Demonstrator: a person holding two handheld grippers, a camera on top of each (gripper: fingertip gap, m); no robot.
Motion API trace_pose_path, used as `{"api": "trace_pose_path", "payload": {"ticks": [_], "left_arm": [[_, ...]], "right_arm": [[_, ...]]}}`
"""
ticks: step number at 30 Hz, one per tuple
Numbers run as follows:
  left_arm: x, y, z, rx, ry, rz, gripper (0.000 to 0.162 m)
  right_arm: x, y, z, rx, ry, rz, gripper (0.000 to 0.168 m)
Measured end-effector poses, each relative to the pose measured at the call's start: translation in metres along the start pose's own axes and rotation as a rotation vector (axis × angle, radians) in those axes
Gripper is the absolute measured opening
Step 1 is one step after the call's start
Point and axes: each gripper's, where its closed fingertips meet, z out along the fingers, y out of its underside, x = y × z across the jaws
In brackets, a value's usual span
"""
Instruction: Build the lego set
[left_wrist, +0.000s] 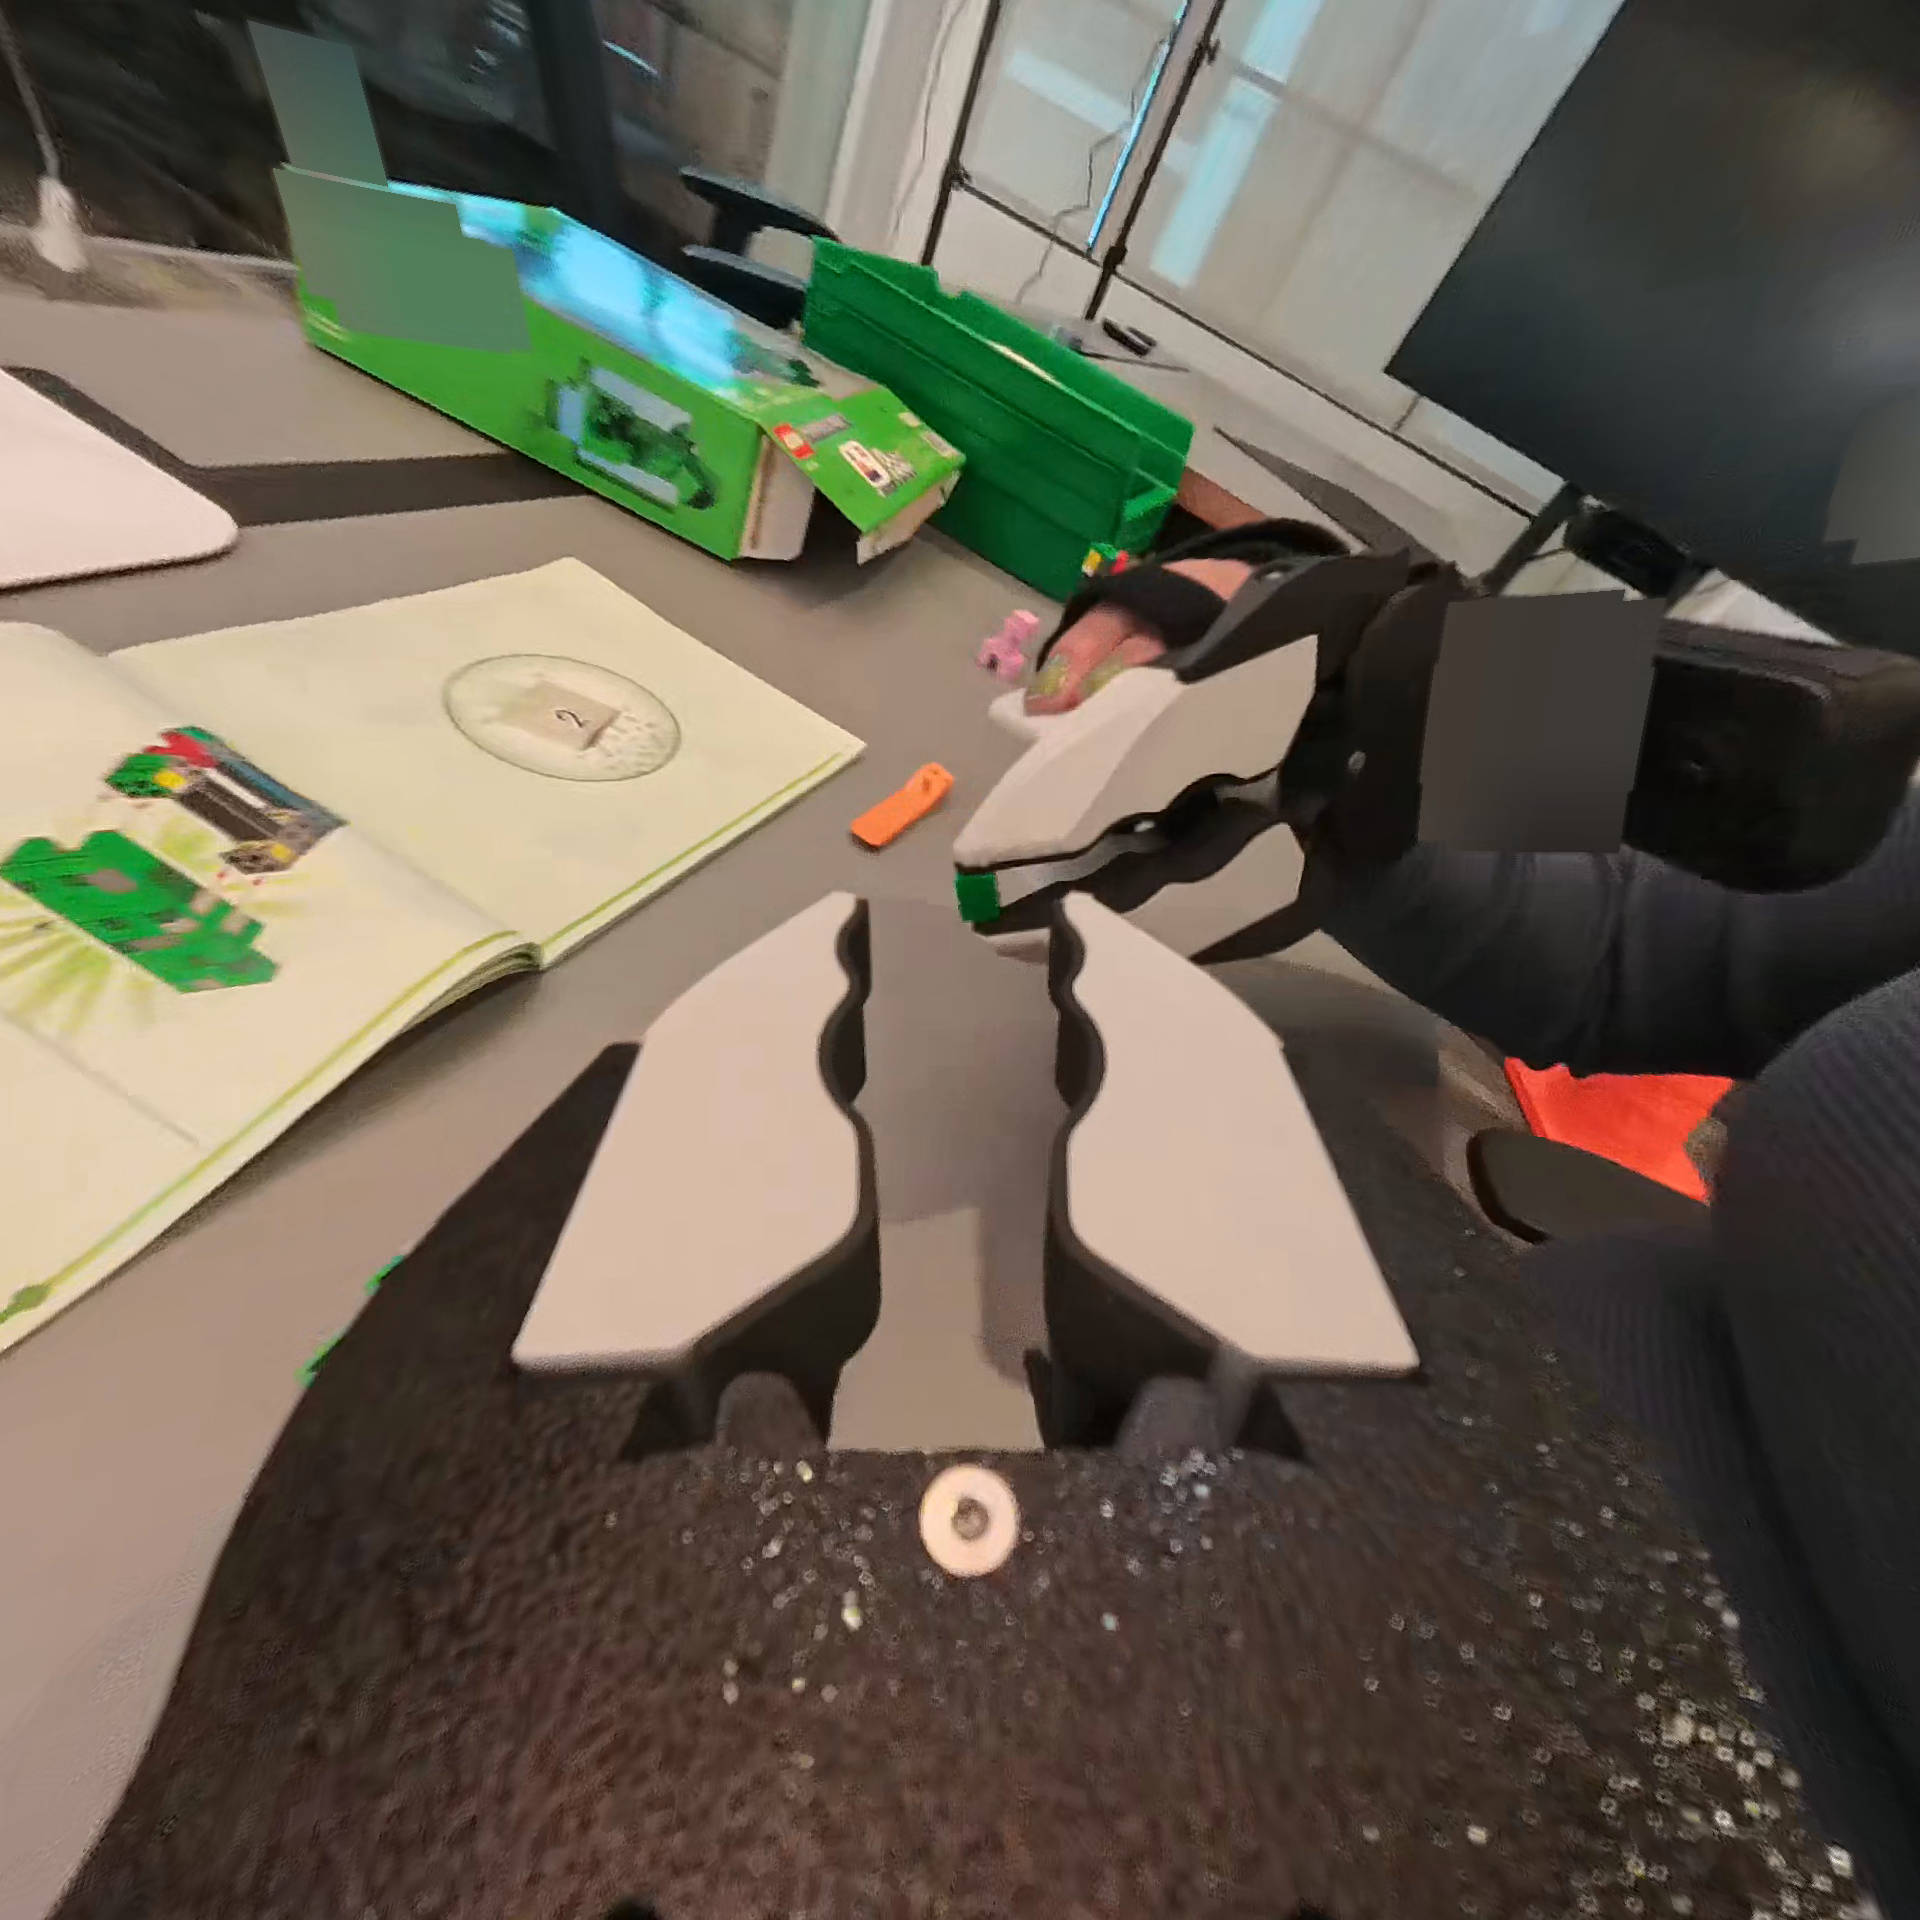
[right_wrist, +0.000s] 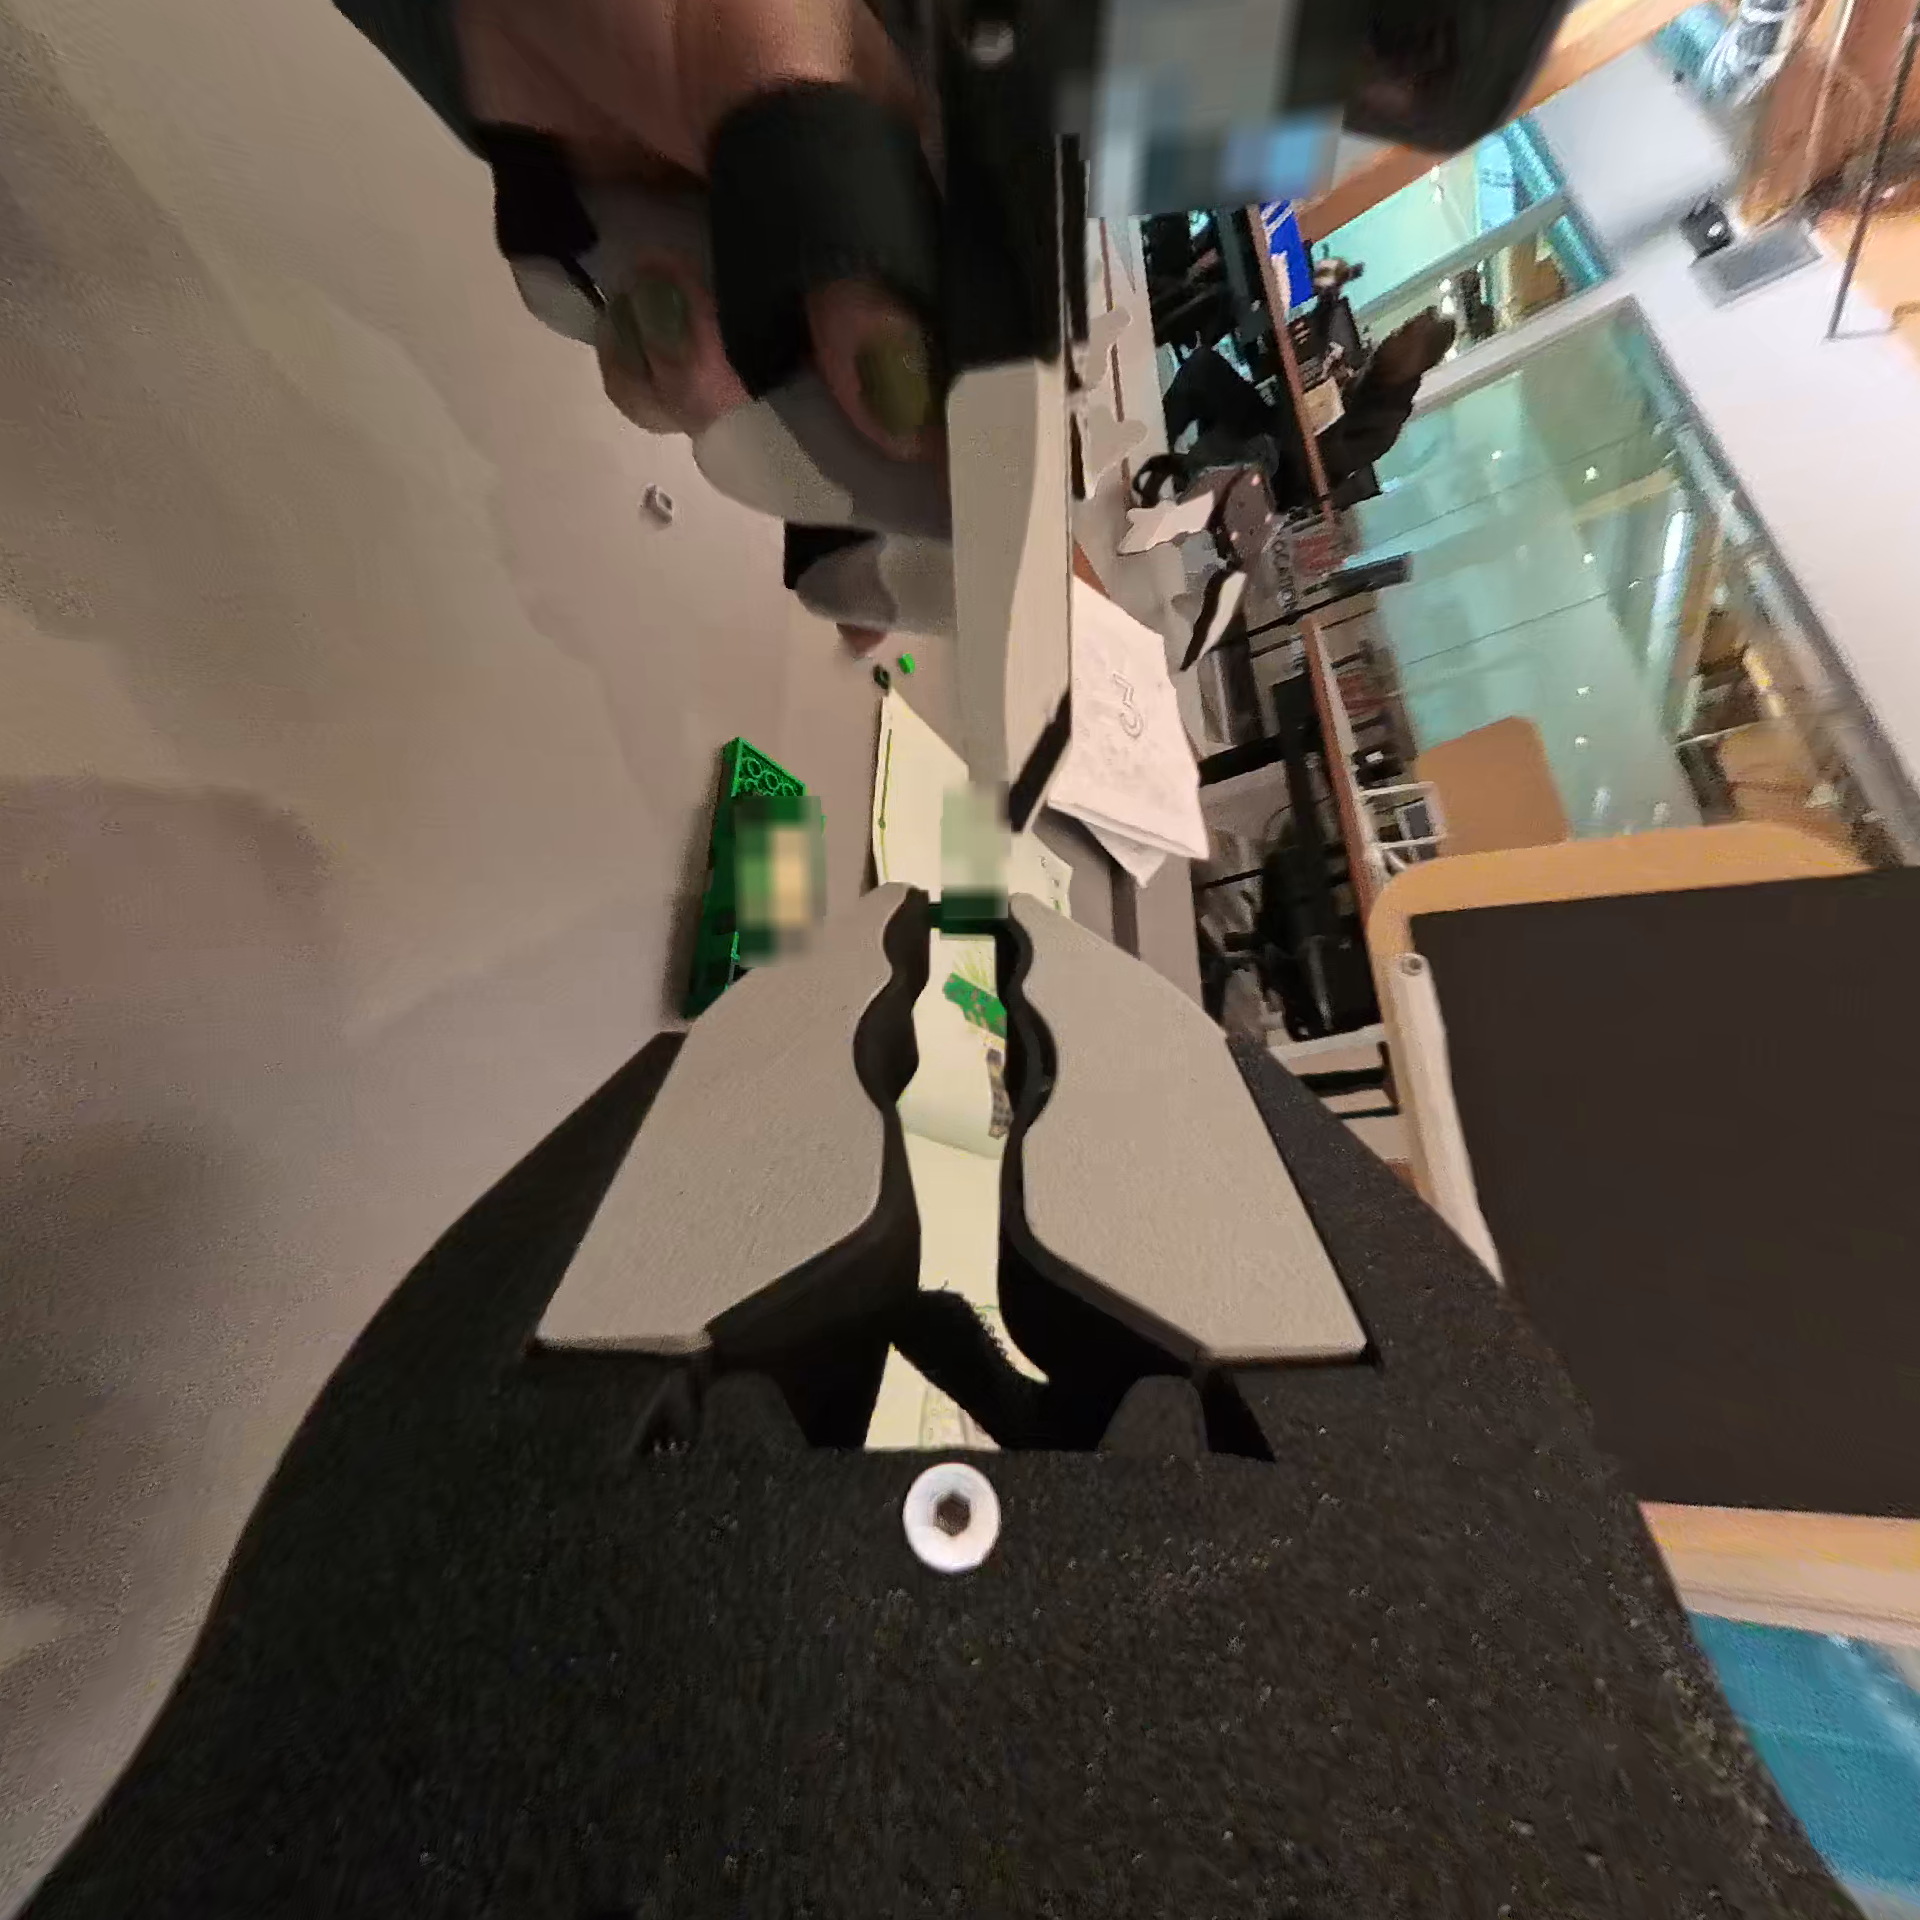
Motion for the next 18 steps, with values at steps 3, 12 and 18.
{"api": "trace_pose_path", "payload": {"ticks": [3, 12, 18], "left_arm": [[0.004, 0.006, 0.007, -0.051, 0.013, 0.002, 0.028], [0.012, 0.013, 0.012, -0.114, 0.063, 0.037, 0.008], [0.003, 0.015, -0.005, -0.111, 0.022, 0.164, 0.007]], "right_arm": [[-0.002, -0.007, -0.002, 0.004, 0.020, -0.040, 0.011], [-0.006, -0.013, 0.000, -0.006, 0.015, -0.097, 0.011], [-0.009, -0.019, 0.001, 0.057, 0.002, 0.076, 0.021]]}}
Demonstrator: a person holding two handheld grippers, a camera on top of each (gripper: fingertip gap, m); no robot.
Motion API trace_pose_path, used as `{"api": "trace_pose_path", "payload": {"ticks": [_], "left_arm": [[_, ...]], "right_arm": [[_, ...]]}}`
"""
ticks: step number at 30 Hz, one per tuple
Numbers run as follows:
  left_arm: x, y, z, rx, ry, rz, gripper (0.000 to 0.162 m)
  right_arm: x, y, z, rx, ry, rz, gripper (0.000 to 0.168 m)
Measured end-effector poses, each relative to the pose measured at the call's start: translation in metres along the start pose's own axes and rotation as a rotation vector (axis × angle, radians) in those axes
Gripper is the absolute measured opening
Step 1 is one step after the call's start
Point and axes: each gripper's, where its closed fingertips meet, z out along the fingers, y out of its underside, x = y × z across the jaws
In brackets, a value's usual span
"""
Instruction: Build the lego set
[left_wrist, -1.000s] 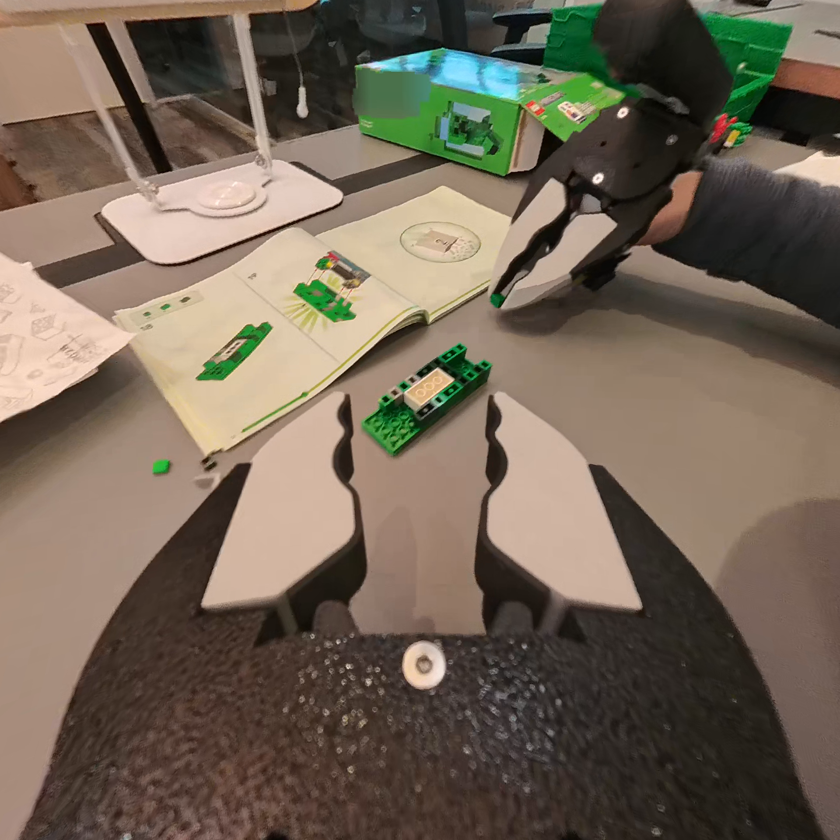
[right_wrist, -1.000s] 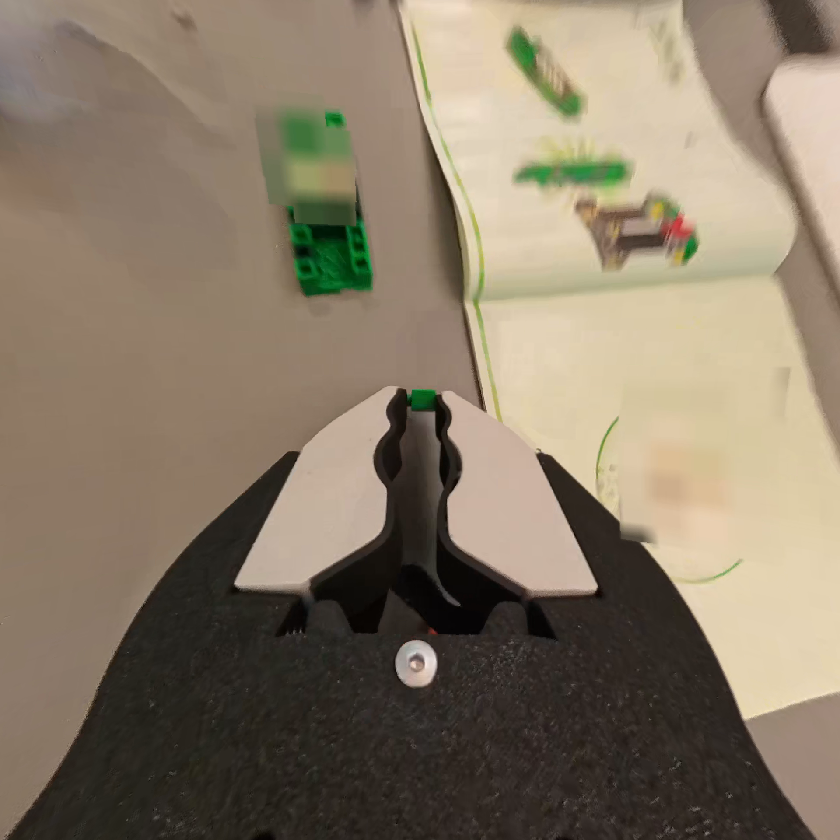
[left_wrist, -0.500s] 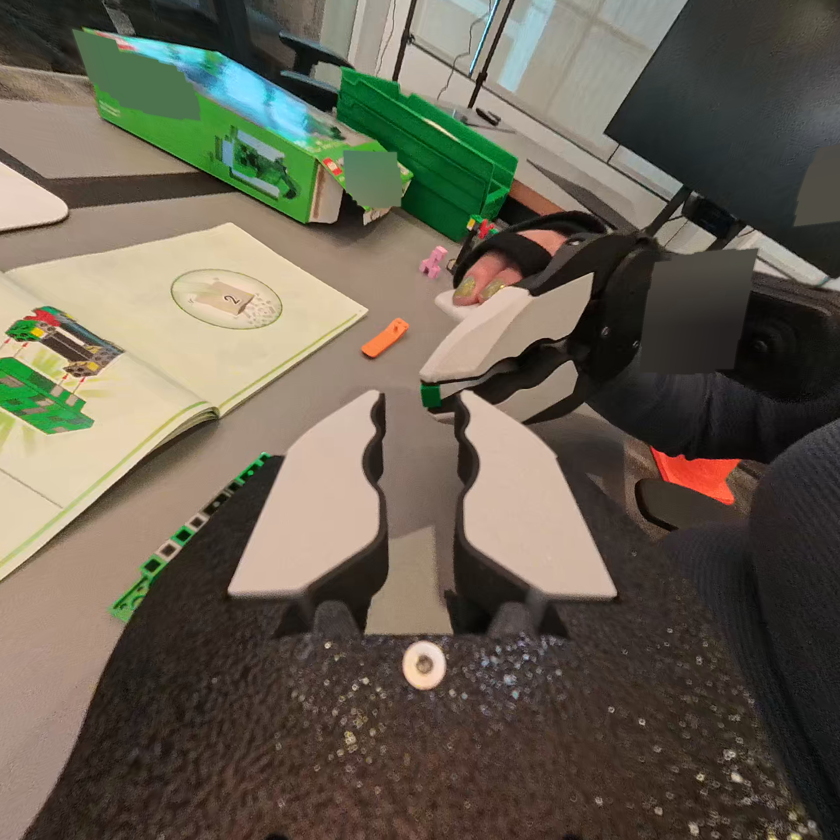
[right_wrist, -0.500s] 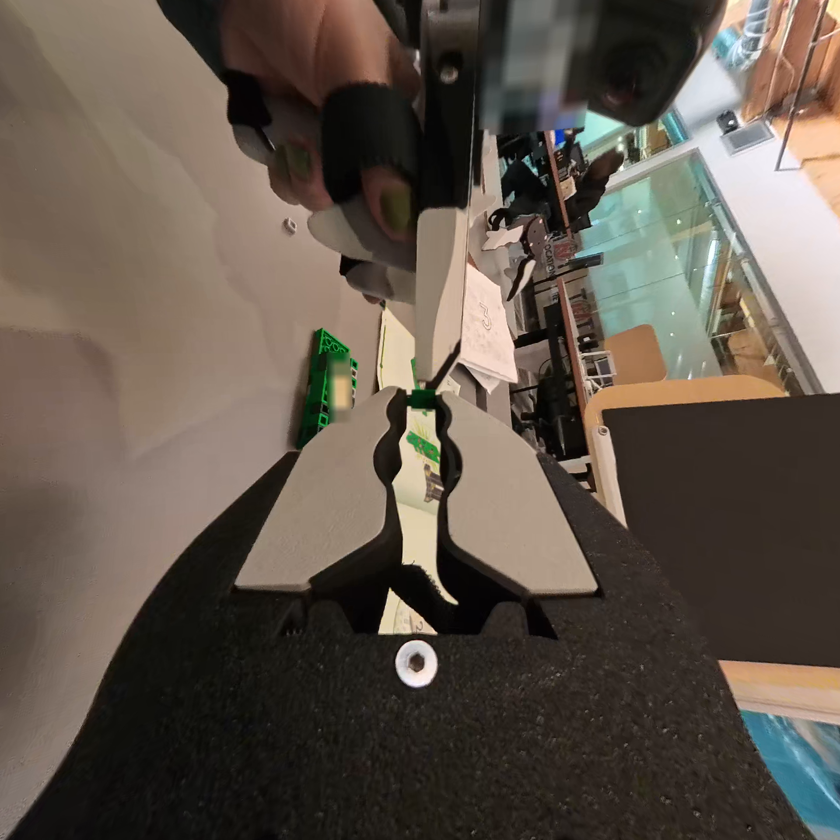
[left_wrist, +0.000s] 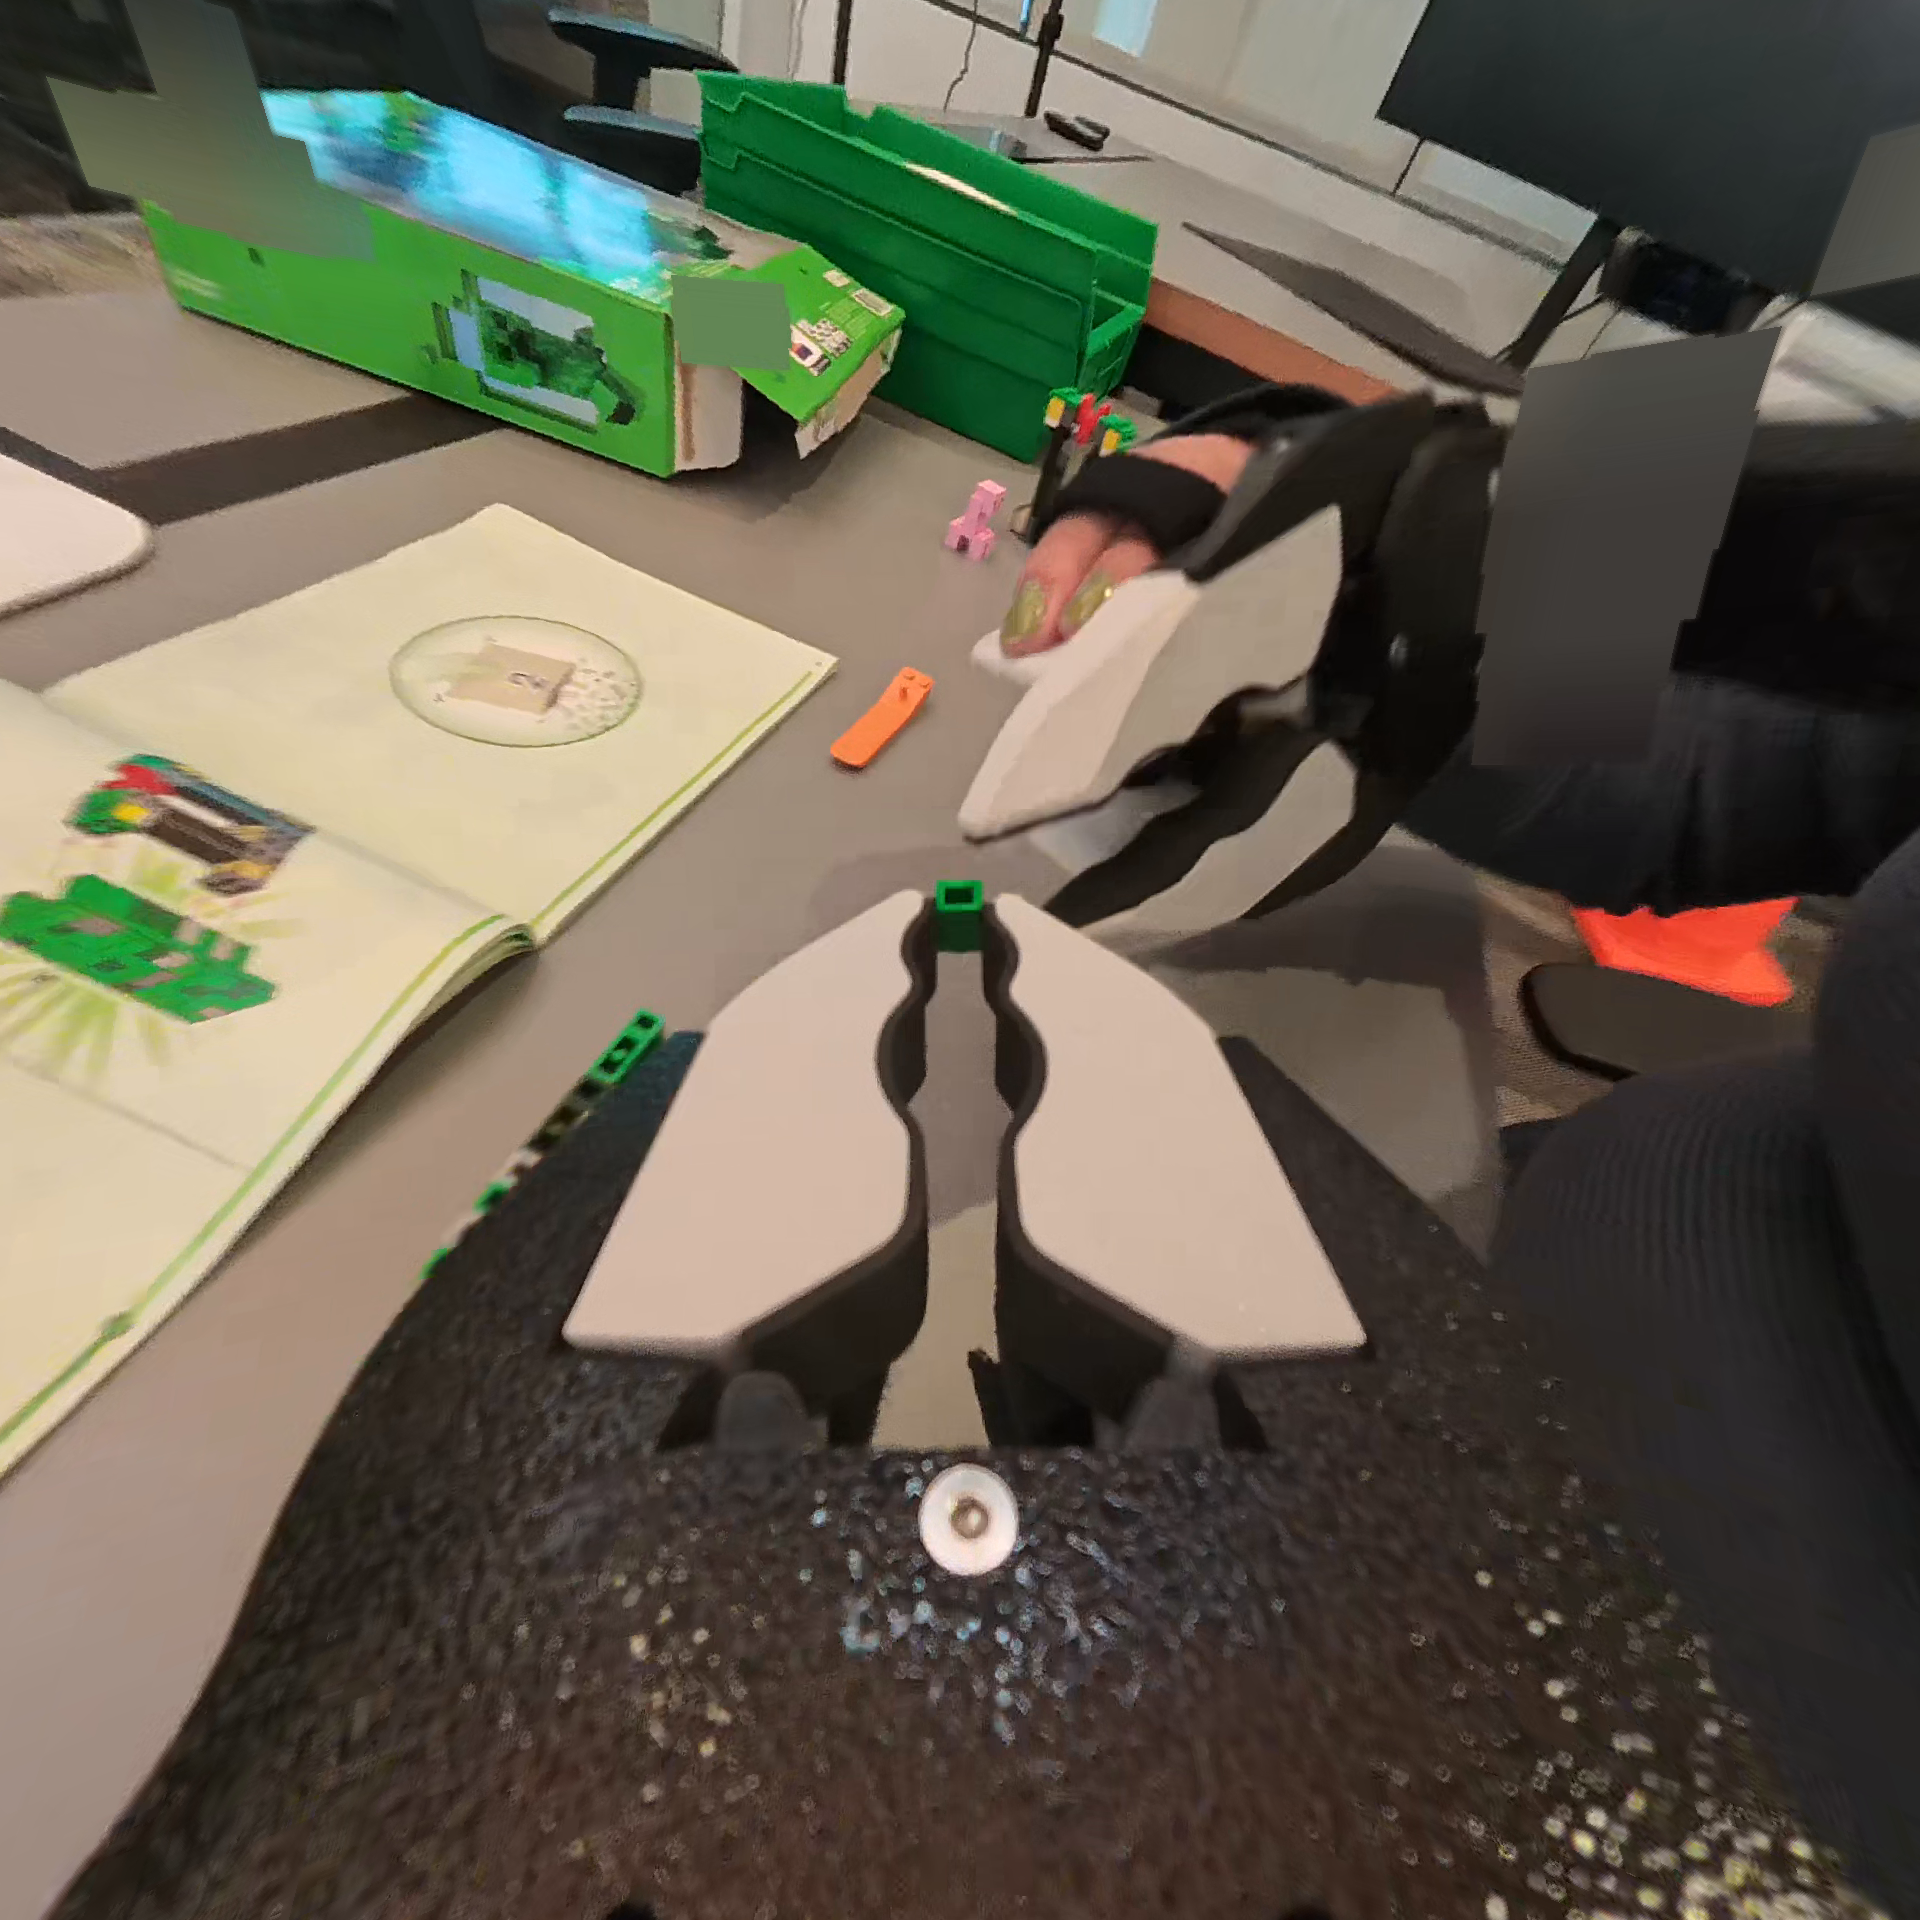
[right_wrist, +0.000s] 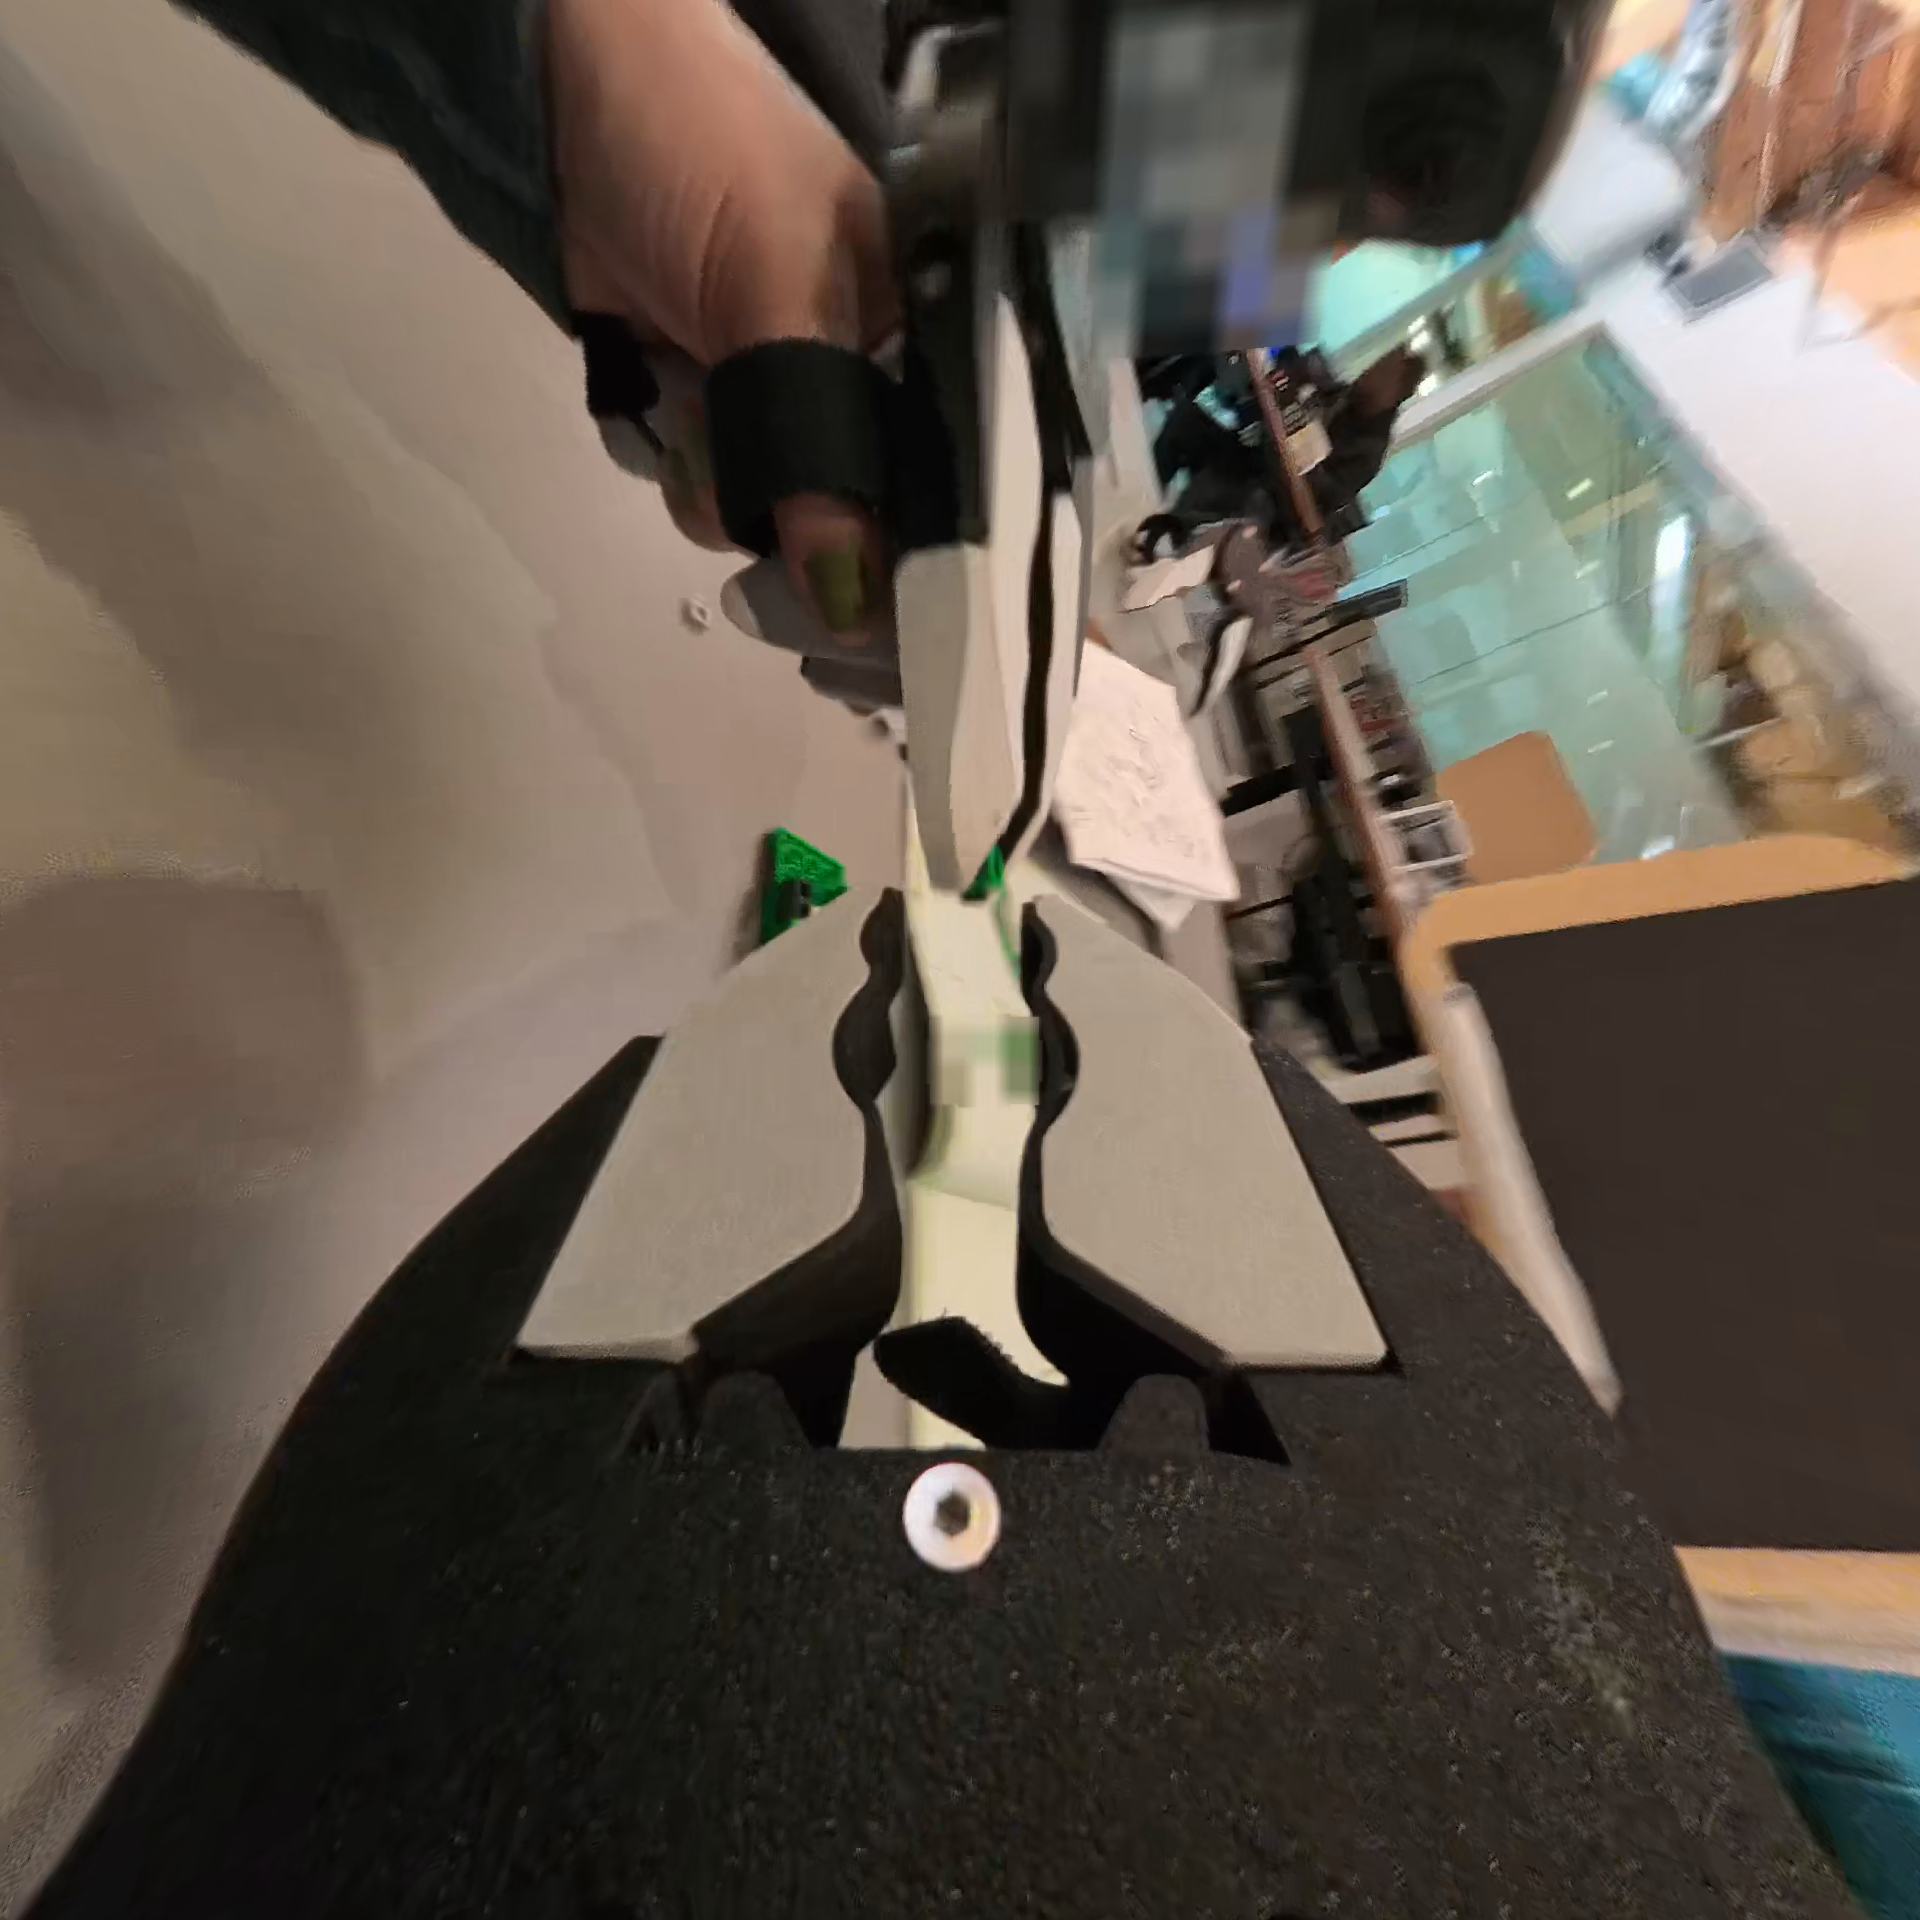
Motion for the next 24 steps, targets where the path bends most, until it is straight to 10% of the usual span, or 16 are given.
{"api": "trace_pose_path", "payload": {"ticks": [11, 24], "left_arm": [[-0.045, 0.056, -0.057, -0.098, -0.144, 0.282, 0.007], [-0.052, 0.062, -0.062, -0.093, -0.151, 0.283, 0.007]], "right_arm": [[-0.048, 0.066, 0.023, -0.193, -0.360, 0.585, 0.064], [-0.047, 0.084, 0.080, -0.297, -0.558, 0.626, 0.052]]}}
